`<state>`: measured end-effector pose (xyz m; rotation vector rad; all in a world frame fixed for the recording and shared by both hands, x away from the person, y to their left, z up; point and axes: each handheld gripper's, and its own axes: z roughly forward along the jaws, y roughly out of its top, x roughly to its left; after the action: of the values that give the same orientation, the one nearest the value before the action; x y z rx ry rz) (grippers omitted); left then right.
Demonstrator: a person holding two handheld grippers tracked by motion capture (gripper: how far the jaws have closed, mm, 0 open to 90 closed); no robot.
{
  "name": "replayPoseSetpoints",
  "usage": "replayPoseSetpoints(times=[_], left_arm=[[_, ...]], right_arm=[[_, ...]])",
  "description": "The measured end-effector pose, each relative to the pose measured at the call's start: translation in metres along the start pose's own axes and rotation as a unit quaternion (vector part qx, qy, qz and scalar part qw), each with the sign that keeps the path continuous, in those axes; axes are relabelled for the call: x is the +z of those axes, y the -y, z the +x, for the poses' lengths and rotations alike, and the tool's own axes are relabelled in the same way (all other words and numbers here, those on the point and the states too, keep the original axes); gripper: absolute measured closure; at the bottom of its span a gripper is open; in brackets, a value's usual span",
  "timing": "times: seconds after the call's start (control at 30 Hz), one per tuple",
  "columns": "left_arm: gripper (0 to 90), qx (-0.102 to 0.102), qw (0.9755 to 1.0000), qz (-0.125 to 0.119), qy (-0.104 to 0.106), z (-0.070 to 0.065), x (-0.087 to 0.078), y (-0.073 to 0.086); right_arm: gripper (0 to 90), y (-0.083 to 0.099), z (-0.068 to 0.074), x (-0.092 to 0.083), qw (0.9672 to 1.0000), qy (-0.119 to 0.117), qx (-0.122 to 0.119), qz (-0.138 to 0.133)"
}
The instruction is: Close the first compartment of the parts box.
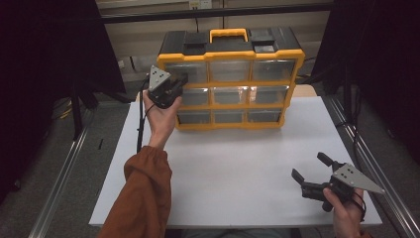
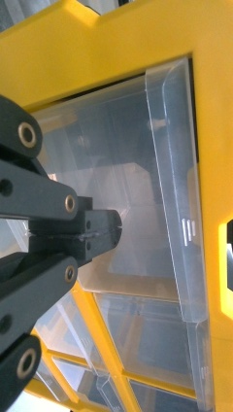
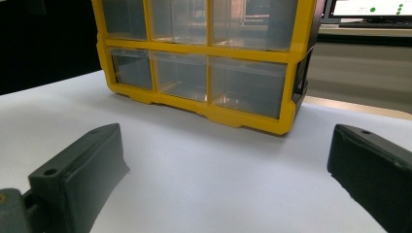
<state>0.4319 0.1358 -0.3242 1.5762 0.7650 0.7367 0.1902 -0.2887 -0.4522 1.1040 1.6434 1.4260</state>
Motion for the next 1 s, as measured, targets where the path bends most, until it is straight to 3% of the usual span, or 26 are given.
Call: replayPoseSetpoints(times=[0.47, 0.9, 1.0], left_arm=[[90.0, -0.007, 1.0000, 0.003, -0.005, 0.0027, 0.0059, 0.0027], [90.0, 0.006, 1.0000, 0.004, -0.006, 0.0029, 0.0071, 0.0033], [86.3, -0.001, 1.0000, 0.006, -0.002, 0.0012, 0.0063, 0.0030]], right_arm=[[0.0, -0.0002, 0.0001, -0.0003, 1.0000, -0.003, -0.001, 0.000], [0.0, -0.0001, 0.0006, -0.0001, 1.0000, -0.003, -0.002, 0.001], [0.0, 0.0000, 0.0006, -0.0001, 1.0000, -0.001, -0.002, 0.000]])
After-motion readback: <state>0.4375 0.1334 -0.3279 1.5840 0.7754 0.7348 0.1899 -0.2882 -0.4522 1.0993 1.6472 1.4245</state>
